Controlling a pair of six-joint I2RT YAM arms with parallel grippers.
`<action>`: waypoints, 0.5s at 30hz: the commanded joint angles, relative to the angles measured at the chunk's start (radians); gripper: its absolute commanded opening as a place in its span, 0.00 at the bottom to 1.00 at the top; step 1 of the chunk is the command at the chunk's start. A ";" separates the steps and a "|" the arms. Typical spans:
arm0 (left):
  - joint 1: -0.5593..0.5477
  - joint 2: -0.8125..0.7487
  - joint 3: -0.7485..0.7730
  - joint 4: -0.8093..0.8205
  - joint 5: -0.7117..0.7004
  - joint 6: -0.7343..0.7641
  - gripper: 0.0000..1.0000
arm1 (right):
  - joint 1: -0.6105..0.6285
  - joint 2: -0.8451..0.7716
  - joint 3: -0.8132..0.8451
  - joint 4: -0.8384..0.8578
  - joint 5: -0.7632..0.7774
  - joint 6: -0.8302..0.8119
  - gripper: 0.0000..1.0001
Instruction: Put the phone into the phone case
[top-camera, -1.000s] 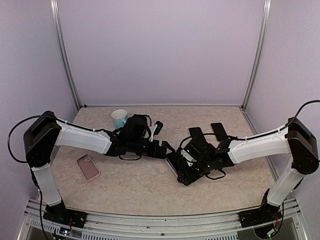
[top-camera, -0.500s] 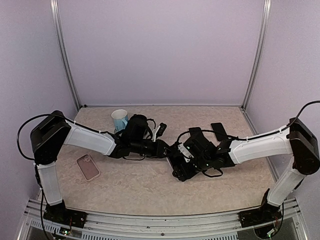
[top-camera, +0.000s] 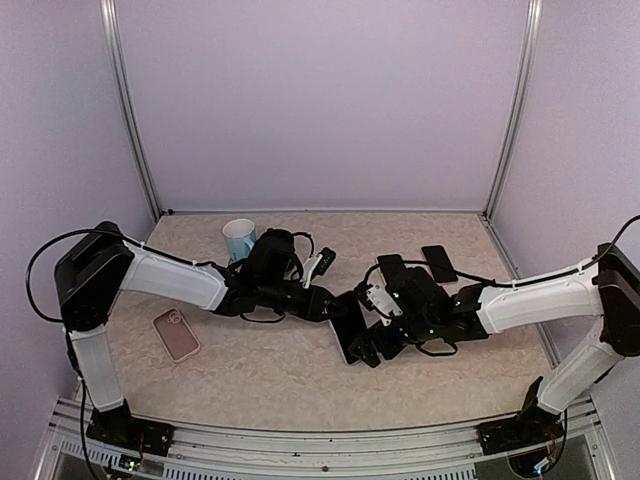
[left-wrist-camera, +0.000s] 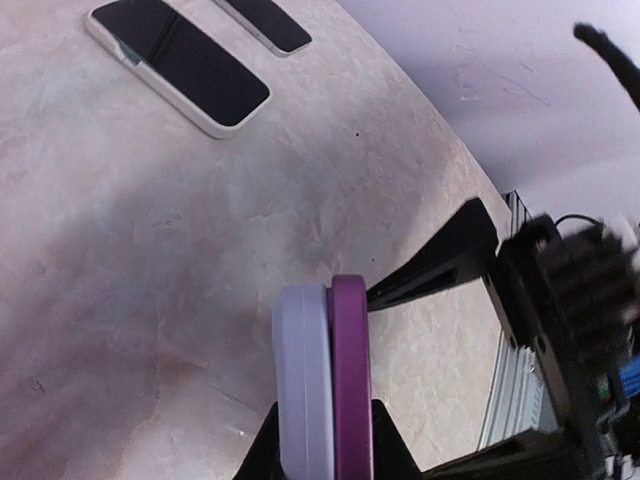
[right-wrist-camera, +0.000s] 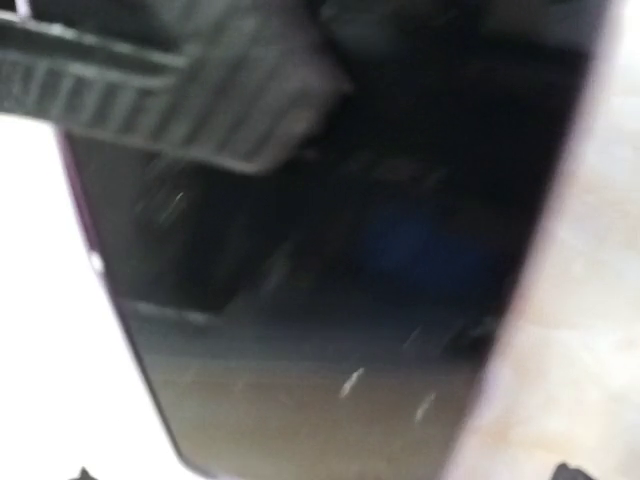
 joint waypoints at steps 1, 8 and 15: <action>-0.017 -0.086 -0.043 -0.161 -0.118 0.312 0.00 | -0.089 -0.149 -0.109 0.194 -0.199 -0.135 0.99; -0.056 -0.131 -0.084 -0.185 -0.137 0.582 0.00 | -0.247 -0.190 -0.189 0.480 -0.497 -0.304 0.99; -0.069 -0.124 -0.087 -0.222 -0.102 0.705 0.00 | -0.294 -0.041 -0.027 0.350 -0.697 -0.583 0.86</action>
